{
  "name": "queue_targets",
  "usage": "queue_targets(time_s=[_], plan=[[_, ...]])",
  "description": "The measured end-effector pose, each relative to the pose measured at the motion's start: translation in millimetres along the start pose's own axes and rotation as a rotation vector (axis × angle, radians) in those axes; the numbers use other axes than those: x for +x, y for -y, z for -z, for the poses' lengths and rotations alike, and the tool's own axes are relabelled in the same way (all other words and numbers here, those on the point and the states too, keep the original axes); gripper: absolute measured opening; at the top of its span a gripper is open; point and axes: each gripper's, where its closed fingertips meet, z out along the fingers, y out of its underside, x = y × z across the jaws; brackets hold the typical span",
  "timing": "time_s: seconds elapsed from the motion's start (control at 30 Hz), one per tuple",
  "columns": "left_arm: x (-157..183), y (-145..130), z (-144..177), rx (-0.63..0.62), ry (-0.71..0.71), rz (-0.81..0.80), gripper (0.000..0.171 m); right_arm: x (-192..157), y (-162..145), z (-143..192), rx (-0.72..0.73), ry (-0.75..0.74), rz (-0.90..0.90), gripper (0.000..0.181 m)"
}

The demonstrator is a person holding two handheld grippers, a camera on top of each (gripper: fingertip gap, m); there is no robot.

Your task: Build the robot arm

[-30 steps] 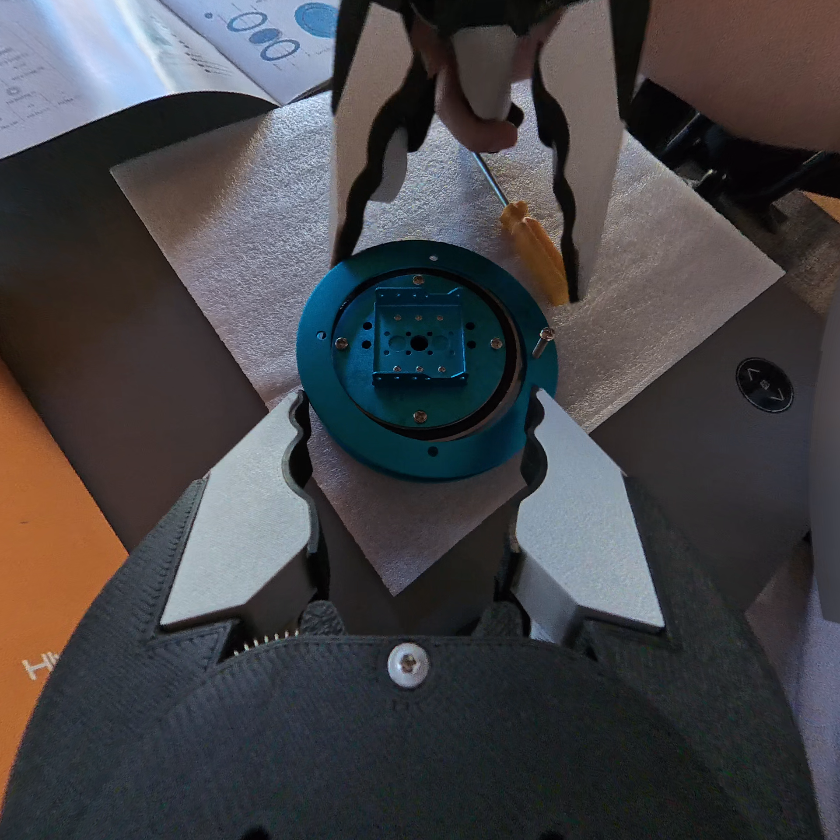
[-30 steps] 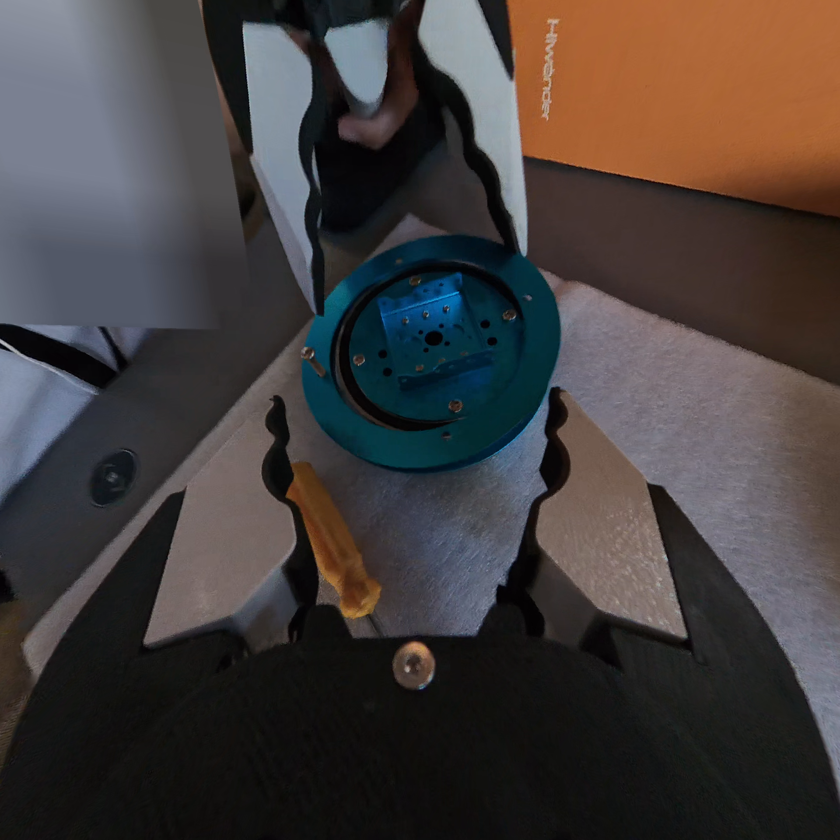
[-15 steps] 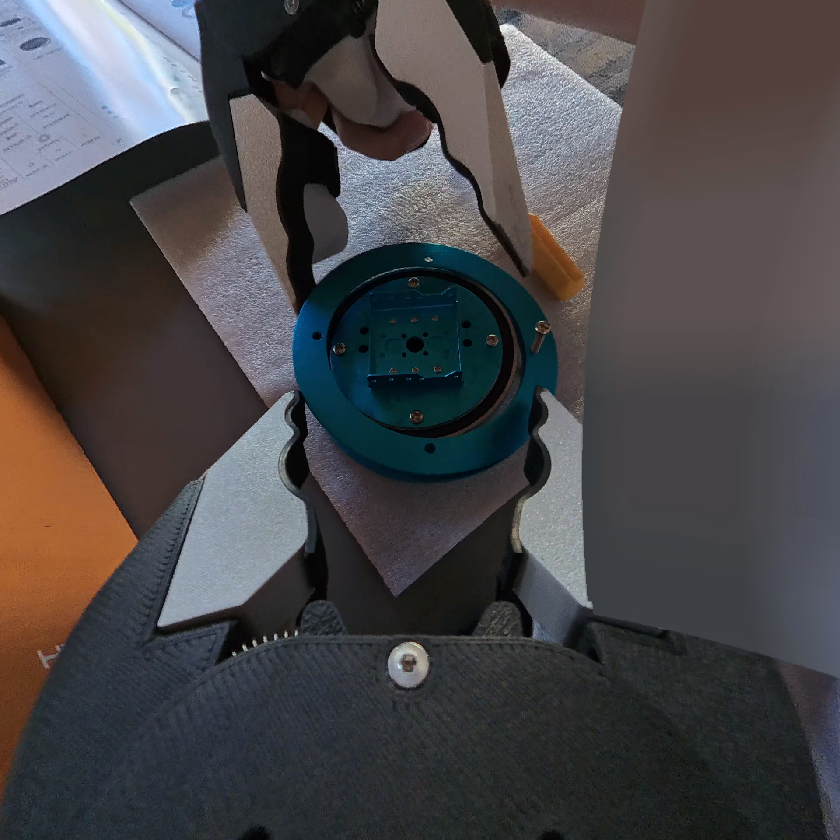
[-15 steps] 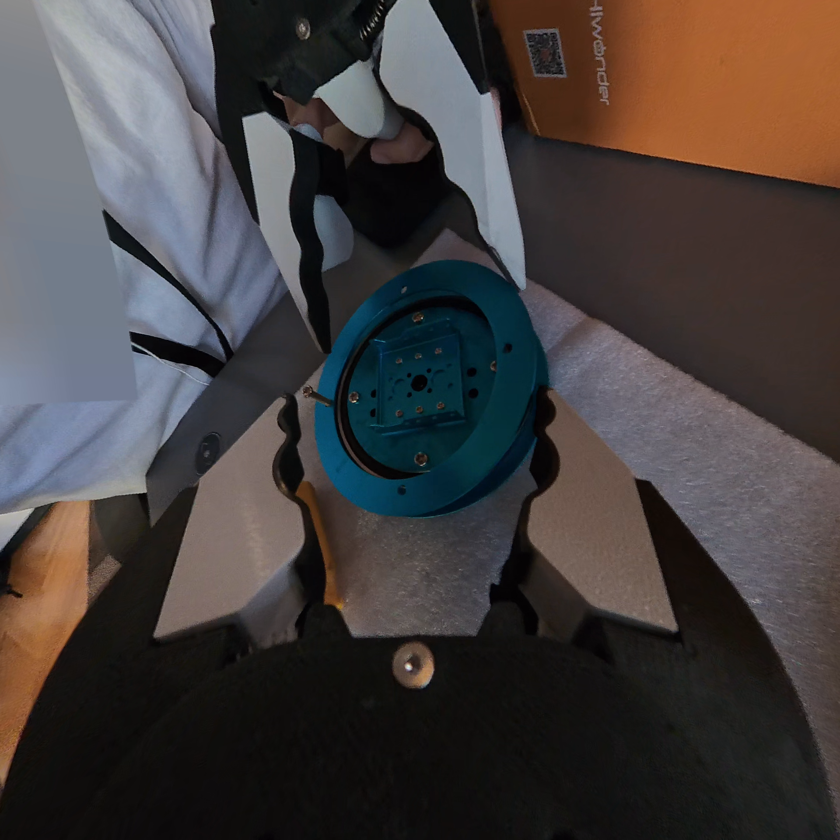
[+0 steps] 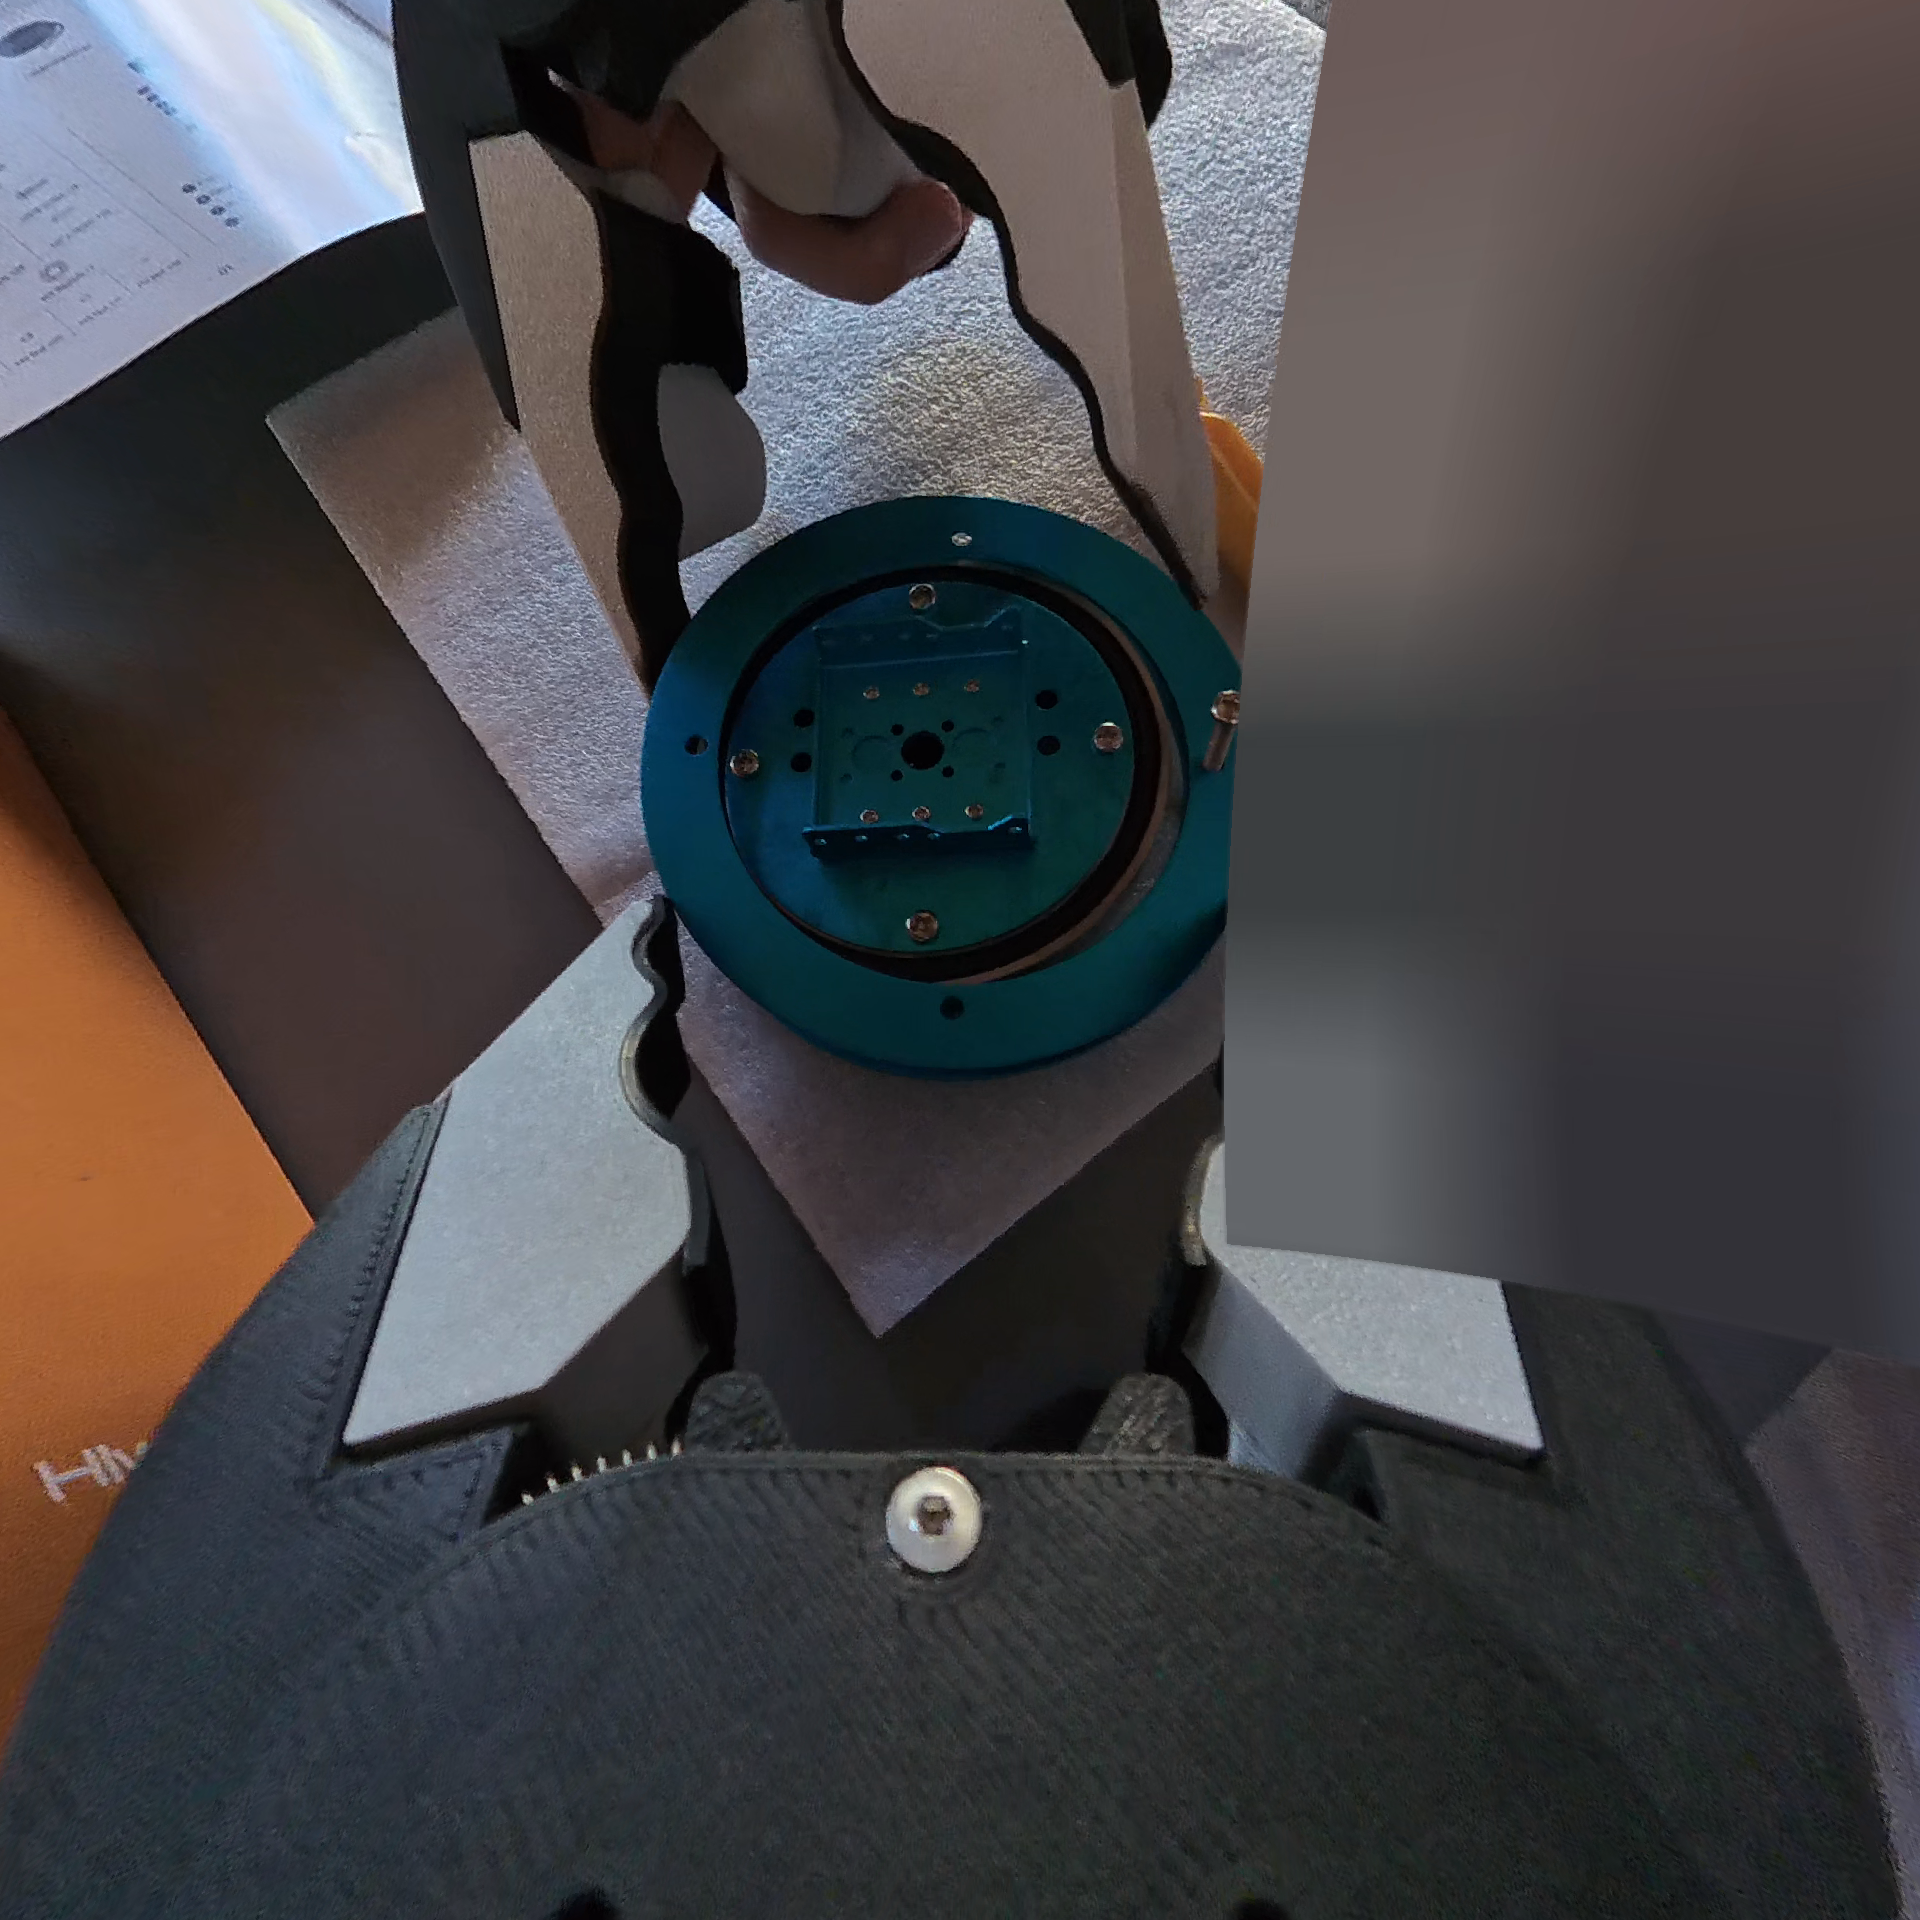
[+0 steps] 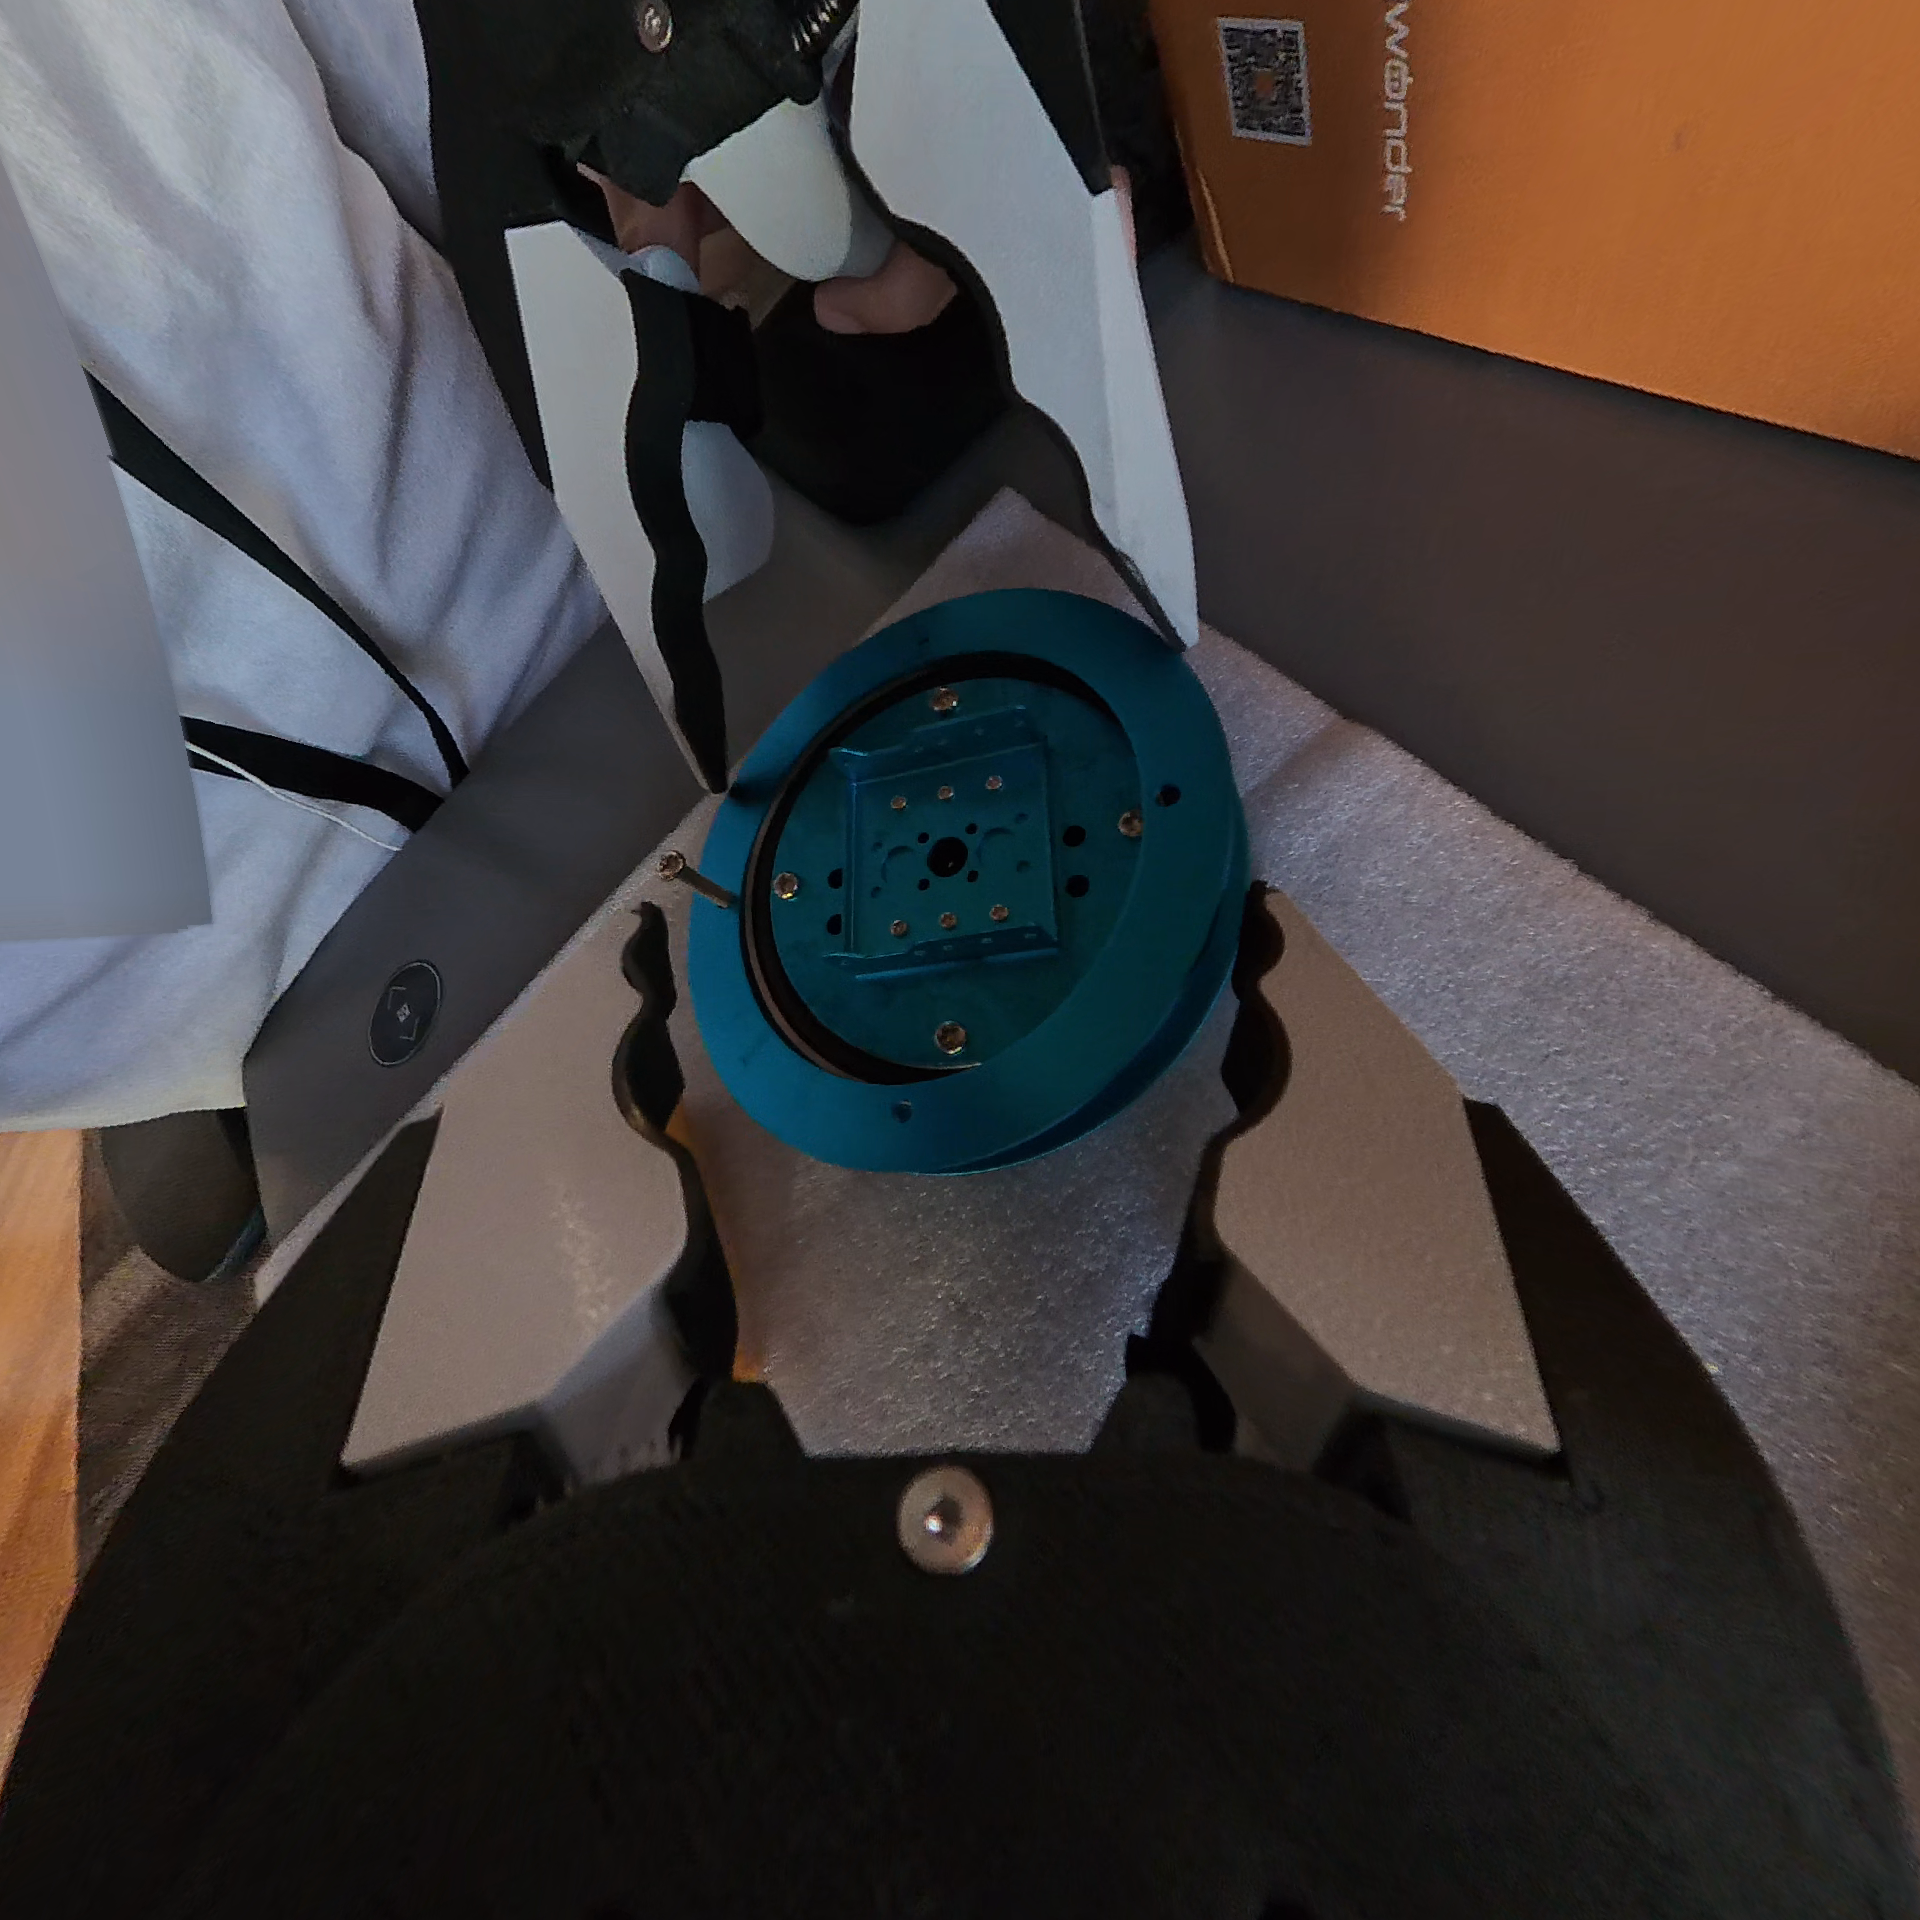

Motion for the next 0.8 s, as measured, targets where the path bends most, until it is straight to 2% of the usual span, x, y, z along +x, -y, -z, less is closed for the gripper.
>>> queue_targets(time_s=[0.23,0.4,0.53,0.8], plan=[[1,-7,-6,-0.062,0.090,-0.089,0.108,-2,-4,-3,-0.021,-0.056,0.056,0.110],[3,-4,-5,-0.043,0.082,-0.066,0.109,-4,-6,-4,-0.034,-0.089,0.084,0.111],[4,-2,-4,-0.030,0.080,-0.056,0.109,-9,4,4,0.027,-0.102,0.098,0.105],[5,-2,-4,-0.031,0.075,-0.036,0.107,-3,-8,-1,-0.036,-0.128,0.104,0.109]])
